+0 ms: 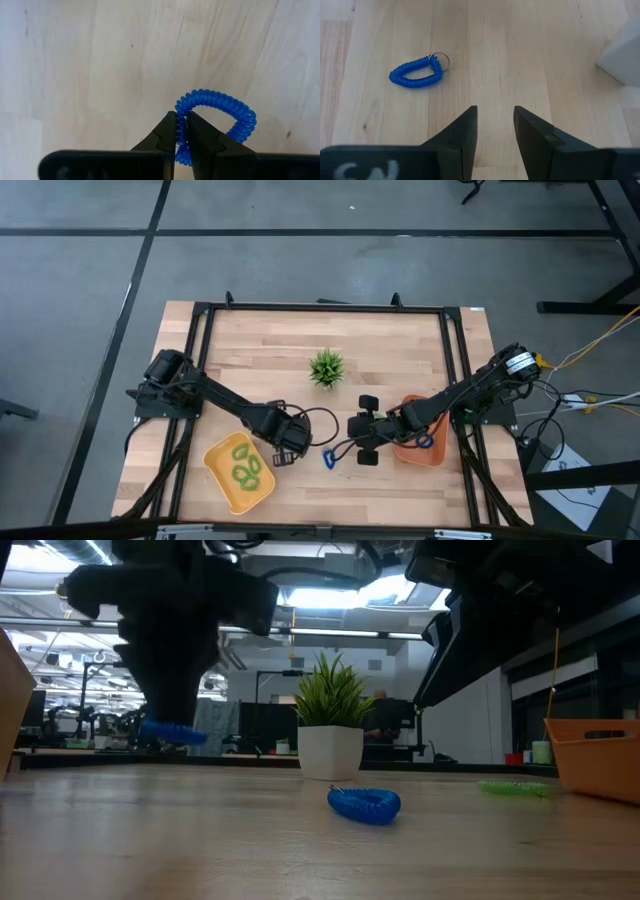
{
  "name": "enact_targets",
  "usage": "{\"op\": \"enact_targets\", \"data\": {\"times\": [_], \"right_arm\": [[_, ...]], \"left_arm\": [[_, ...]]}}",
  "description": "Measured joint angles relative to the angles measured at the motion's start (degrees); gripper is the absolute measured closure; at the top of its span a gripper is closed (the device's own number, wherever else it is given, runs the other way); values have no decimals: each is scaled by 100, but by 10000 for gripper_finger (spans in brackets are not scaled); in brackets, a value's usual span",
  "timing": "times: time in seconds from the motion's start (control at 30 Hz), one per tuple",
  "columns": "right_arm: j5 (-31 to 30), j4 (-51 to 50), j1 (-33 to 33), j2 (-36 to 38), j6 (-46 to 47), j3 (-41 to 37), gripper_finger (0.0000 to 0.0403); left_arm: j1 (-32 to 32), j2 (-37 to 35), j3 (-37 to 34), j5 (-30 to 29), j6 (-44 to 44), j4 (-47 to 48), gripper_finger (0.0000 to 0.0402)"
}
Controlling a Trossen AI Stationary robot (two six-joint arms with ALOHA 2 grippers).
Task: Sort spring keychains
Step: Put the blue spring keychain into the orange bin
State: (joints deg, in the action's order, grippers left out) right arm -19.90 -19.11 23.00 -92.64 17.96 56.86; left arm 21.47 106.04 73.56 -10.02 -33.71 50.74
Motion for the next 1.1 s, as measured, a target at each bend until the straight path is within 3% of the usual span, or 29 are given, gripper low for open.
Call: {"op": "enact_targets", "data": {"times": [0.33, 0.7, 1.1], "right_arm": [[1, -2, 0, 0, -1, 0, 276], [-2, 141, -5, 0, -20, 0, 276], [-299, 3522, -17, 0, -1159, 0, 276]], "left_arm": [[415, -320, 588, -827, -52, 698, 378], [994, -1453, 579, -2612, -504, 739, 379], [1011, -1325, 577, -4433, -495, 722, 379]]}}
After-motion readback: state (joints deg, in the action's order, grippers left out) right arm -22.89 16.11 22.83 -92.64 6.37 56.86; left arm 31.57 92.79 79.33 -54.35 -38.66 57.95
